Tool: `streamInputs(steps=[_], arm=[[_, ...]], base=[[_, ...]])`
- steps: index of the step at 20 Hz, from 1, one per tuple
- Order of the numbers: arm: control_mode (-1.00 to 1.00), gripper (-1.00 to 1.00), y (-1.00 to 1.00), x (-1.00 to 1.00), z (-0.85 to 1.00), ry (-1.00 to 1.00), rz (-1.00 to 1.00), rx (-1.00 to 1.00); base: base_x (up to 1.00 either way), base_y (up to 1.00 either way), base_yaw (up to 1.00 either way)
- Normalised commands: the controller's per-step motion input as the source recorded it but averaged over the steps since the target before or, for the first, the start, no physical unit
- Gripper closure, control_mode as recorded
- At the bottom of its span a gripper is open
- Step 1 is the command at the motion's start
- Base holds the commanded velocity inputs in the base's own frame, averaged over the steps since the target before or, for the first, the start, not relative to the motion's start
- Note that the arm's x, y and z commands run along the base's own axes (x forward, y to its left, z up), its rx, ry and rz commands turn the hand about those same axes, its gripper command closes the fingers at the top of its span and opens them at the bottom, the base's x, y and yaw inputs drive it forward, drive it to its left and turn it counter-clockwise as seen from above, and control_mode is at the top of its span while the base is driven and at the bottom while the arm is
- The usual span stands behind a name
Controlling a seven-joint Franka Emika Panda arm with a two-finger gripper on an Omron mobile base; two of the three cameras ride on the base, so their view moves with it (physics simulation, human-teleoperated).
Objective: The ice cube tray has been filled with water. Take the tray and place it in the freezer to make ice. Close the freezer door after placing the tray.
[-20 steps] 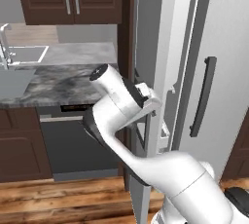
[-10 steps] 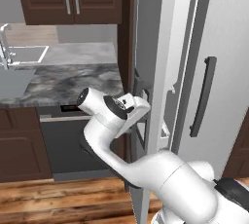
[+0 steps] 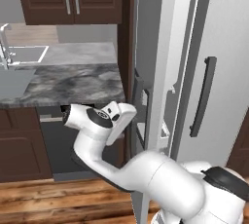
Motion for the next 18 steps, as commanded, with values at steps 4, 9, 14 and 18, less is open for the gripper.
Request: streamInputs(steps=[4,9,14,18], arm=[[-1.00,-1.00,0.33,0.28,-0.23,0.08,0.08,-0.16],[-1.00,-1.00,0.09,0.41,-0.30,0.01,0.06,-0.17],[-1.00,-1.00,0.00,0.39,-0.25,0.00,0.00,-0.12],[-1.00,-1.00,0.00,0.21,-0.22,0.00,0.00,-0.09]], base=[[0.00,0.00,0.00],[0.00,0.00,0.00],[0.00,0.00,0.00],[0.00,0.00,0.00]])
